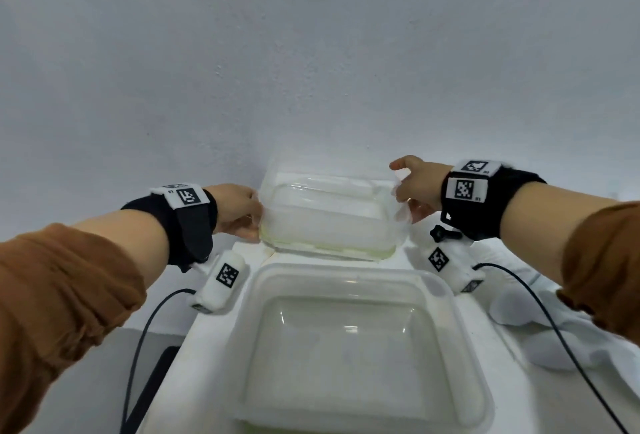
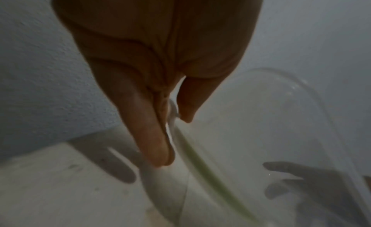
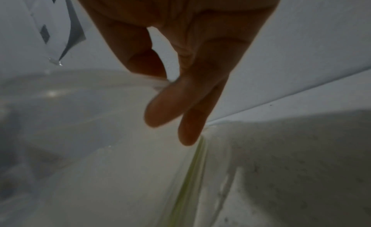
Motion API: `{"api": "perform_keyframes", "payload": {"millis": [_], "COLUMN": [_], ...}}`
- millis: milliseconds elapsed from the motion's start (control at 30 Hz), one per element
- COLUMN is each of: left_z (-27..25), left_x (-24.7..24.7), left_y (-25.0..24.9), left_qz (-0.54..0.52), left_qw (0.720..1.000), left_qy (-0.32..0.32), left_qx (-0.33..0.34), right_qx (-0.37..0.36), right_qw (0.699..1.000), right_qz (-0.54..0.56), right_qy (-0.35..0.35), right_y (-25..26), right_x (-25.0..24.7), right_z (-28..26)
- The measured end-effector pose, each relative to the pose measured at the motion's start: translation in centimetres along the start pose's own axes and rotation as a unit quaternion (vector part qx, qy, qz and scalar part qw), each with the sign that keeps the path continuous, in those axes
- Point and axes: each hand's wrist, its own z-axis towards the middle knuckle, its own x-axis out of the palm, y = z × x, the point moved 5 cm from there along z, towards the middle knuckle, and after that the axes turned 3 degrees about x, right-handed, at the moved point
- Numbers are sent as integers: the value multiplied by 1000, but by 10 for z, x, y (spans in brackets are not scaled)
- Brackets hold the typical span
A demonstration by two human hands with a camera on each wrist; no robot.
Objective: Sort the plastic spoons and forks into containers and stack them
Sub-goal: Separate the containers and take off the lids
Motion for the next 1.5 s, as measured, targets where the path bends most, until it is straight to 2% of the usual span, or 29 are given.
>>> {"api": "perform_keyframes", "payload": {"millis": [100,200,400,667,1000,1233,1500], "left_z": [2,2,-1,-15,-37,-71,-125], "left_x": [4,7,7,18,19,10,18], "left_y": [7,9,4,6,4,17,46], "left_qz": [33,16,-50,-44,-43,-17,25], "left_qw": [999,999,999,999,999,1000,999], "left_qy": [9,-1,-1,15,17,-3,37], "left_qx": [-26,-36,-21,-3,8,13,-6], "right_qx": [38,43,73,86,85,78,104], "right_qw": [999,998,996,993,994,996,994], "right_qz": [22,43,50,76,55,36,27], "right_qy": [10,-9,-28,-11,-35,-26,-9], "right_y": [-6,-12,-27,-32,-39,-44,-76], "right_x": [3,2,1,3,1,-5,21], "right_z": [2,3,-2,-20,-41,-87,-140]}}
